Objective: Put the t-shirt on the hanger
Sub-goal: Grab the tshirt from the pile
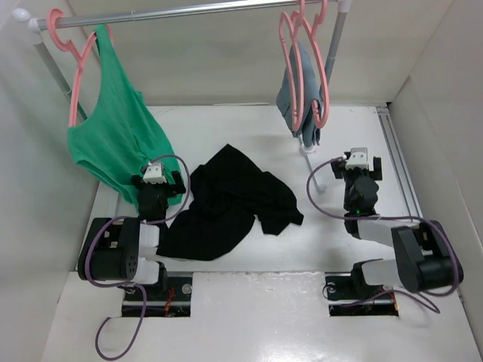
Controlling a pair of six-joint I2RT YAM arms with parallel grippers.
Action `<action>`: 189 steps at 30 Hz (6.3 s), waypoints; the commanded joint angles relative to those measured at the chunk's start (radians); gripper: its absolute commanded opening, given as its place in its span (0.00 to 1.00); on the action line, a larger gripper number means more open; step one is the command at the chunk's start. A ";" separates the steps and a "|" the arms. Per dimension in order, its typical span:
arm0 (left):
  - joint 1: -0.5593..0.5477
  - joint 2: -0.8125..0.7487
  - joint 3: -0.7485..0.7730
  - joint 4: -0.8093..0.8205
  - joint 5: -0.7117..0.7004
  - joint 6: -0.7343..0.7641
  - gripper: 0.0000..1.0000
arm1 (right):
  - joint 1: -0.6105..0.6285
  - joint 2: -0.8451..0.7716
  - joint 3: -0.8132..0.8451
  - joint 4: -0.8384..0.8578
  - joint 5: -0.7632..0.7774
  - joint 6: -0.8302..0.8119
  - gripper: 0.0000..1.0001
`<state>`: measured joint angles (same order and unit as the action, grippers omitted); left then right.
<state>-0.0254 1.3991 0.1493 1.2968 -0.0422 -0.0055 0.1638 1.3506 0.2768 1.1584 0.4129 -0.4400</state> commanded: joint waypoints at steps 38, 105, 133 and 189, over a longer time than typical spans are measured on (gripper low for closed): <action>-0.020 -0.081 -0.185 0.593 0.252 0.116 1.00 | -0.052 -0.205 0.522 -0.875 -0.212 0.118 1.00; -0.136 0.034 1.389 -1.946 0.766 0.969 0.00 | 0.175 -0.160 0.575 -1.230 -0.913 0.181 0.00; -0.180 -0.249 0.918 -1.680 0.958 0.934 1.00 | 0.499 0.056 0.723 -1.388 -0.796 -0.109 0.00; -0.110 -0.098 0.817 -1.495 0.890 0.610 0.00 | 0.683 0.142 1.628 -1.687 -0.746 -0.169 0.89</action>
<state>-0.1371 1.3434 0.9741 -0.1932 0.8616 0.6483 0.8284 1.5311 1.7596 -0.5236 -0.3164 -0.6098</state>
